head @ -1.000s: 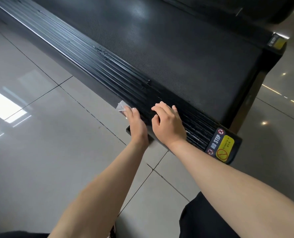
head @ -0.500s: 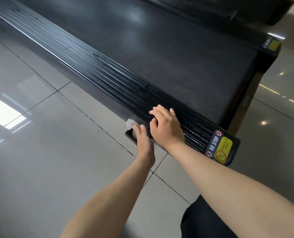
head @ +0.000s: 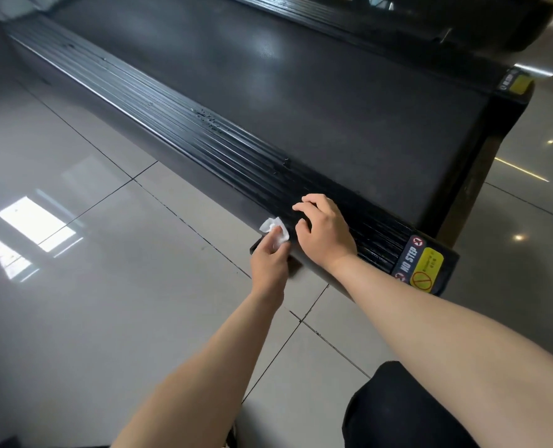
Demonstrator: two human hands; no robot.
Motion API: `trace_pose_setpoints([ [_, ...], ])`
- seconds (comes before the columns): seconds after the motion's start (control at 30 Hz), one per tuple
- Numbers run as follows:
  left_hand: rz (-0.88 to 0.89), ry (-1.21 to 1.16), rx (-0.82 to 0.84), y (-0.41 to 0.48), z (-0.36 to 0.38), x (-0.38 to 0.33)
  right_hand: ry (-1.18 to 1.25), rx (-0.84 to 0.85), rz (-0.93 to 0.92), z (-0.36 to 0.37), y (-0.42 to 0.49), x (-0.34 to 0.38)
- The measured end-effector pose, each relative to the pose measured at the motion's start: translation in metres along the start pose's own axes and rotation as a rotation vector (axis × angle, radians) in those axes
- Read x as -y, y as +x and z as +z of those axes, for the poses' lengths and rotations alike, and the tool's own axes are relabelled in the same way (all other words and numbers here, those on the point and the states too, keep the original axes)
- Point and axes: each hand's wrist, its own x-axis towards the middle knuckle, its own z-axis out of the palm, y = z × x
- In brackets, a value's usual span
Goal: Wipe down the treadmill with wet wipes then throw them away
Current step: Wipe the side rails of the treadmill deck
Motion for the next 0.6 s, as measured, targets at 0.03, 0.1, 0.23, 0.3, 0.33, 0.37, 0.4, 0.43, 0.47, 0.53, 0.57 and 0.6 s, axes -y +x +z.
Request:
trace_pose_setpoints([
  [0.03, -0.046, -0.068, -0.008, -0.001, -0.005, -0.003, 0.004, 0.008, -0.003, -0.002, -0.002, 0.000],
  [0.1, -0.084, -0.160, -0.030, -0.009, -0.011, -0.014, 0.040, 0.015, -0.004, -0.005, -0.006, 0.001],
  [0.23, -0.124, -0.242, 0.014, -0.028, -0.015, -0.026, 0.136, 0.070, 0.057, -0.011, -0.026, 0.016],
  [0.3, -0.133, -0.238, 0.059, -0.034, -0.018, -0.030, 0.216, 0.115, 0.086, -0.013, -0.041, 0.028],
  [0.33, -0.125, -0.205, 0.096, -0.038, -0.020, -0.033, 0.253, 0.139, 0.109, -0.014, -0.047, 0.032],
  [0.37, -0.107, -0.174, 0.138, -0.041, -0.022, -0.036, 0.284, 0.163, 0.132, -0.015, -0.051, 0.036],
  [0.4, -0.082, -0.144, 0.169, -0.044, -0.024, -0.038, 0.318, 0.189, 0.160, -0.018, -0.054, 0.039],
  [0.43, -0.072, -0.129, 0.176, -0.048, -0.024, -0.042, 0.360, 0.217, 0.192, -0.021, -0.056, 0.042],
  [0.47, -0.079, -0.122, 0.149, -0.052, -0.024, -0.046, 0.414, 0.240, 0.225, -0.026, -0.056, 0.046],
  [0.53, -0.090, -0.122, 0.072, -0.057, -0.021, -0.053, 0.525, 0.248, 0.294, -0.037, -0.056, 0.052],
  [0.57, -0.089, -0.116, 0.033, -0.059, -0.020, -0.055, 0.564, 0.234, 0.322, -0.042, -0.057, 0.055],
  [0.6, -0.079, -0.107, -0.001, -0.061, -0.020, -0.057, 0.589, 0.213, 0.343, -0.045, -0.057, 0.056],
])
